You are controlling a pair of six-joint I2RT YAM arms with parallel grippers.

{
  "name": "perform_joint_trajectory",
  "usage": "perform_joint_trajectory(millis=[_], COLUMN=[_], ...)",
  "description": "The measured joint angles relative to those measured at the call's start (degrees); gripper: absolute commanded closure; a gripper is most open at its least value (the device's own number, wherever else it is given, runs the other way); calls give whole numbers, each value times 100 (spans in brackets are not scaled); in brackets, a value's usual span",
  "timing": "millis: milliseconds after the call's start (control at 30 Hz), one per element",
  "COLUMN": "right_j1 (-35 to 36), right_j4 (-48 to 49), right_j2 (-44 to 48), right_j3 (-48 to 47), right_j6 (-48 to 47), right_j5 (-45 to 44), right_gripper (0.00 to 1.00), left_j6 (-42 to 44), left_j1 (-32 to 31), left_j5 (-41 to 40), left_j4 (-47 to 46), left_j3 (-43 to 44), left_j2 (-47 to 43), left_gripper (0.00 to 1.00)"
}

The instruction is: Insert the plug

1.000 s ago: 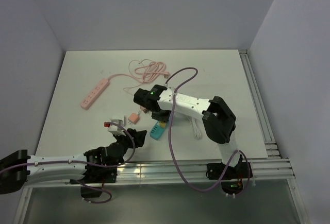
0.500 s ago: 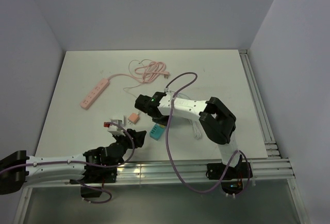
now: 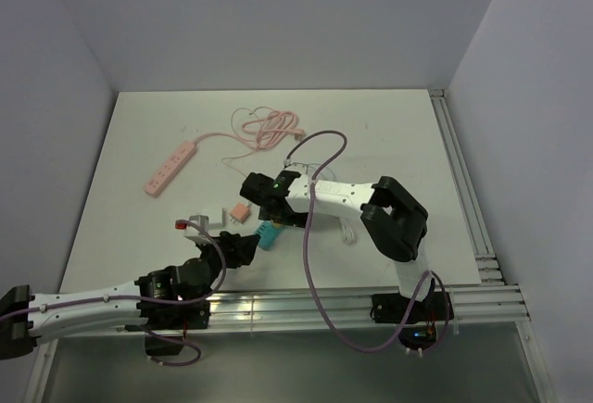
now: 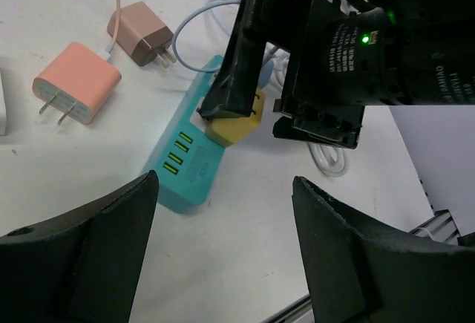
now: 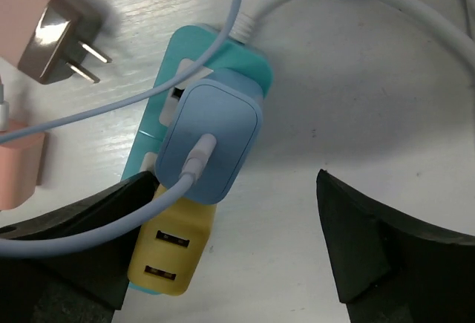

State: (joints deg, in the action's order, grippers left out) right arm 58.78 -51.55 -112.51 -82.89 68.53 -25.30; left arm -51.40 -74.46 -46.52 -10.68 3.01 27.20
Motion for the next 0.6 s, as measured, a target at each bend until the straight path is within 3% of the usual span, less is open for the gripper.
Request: perform_joint_trajectory(millis=[300, 600], right_j1=[374, 595], right_j4=[116, 313], right_j2=[140, 1016], right_j3=[105, 699], right_j6=[-48, -149], right_j5=[79, -2], right_gripper=[0, 0], left_j6=[-20, -337], left_j1=[0, 2], left_j5=[76, 229], left_j4=[754, 1733], left_j3=[63, 684], left_j2=[-662, -997], left_gripper=[22, 21])
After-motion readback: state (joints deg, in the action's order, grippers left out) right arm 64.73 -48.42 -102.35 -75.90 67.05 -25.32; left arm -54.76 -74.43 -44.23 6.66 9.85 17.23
